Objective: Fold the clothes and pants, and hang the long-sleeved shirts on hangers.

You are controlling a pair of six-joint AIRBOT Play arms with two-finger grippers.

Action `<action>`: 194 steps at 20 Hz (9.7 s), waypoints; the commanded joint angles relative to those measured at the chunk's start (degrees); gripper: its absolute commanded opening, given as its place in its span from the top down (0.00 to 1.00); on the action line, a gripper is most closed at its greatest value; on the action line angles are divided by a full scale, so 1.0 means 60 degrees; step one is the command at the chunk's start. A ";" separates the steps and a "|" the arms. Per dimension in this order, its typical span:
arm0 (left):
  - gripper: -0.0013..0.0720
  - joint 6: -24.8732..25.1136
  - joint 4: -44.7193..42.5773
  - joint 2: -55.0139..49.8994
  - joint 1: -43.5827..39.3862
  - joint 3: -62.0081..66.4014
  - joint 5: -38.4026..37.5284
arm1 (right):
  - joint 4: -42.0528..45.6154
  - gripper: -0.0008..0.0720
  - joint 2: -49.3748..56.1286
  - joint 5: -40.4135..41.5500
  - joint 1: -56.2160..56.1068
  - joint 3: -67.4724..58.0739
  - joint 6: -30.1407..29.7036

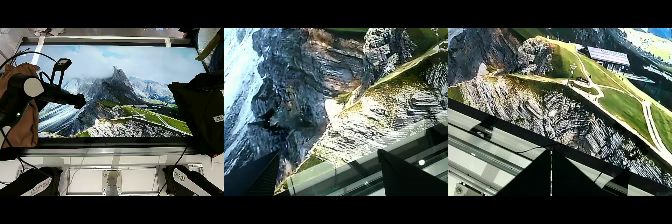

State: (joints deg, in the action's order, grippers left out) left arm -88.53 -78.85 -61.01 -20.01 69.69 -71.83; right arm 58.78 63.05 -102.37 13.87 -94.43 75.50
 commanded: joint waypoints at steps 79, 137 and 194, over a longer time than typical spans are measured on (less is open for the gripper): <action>0.96 0.1351 -0.0535 -0.6054 -0.5847 0.5927 -0.0637 | 0.5249 0.72 0.0015 0.3526 0.0011 -0.0007 -0.0947; 0.11 -0.0747 -0.2597 -0.1260 0.5719 -0.2390 0.1009 | -0.3891 0.26 0.0029 0.8182 0.0481 1.1315 -0.1315; 0.18 -0.2339 -0.0488 -0.3606 0.7672 -0.0718 0.3169 | 0.0313 0.31 0.2062 0.4237 0.3045 0.3275 -0.1410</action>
State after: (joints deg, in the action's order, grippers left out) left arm -107.55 -81.80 -77.21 25.80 60.47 -48.31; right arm 60.20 75.37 -75.40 32.14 -74.46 66.98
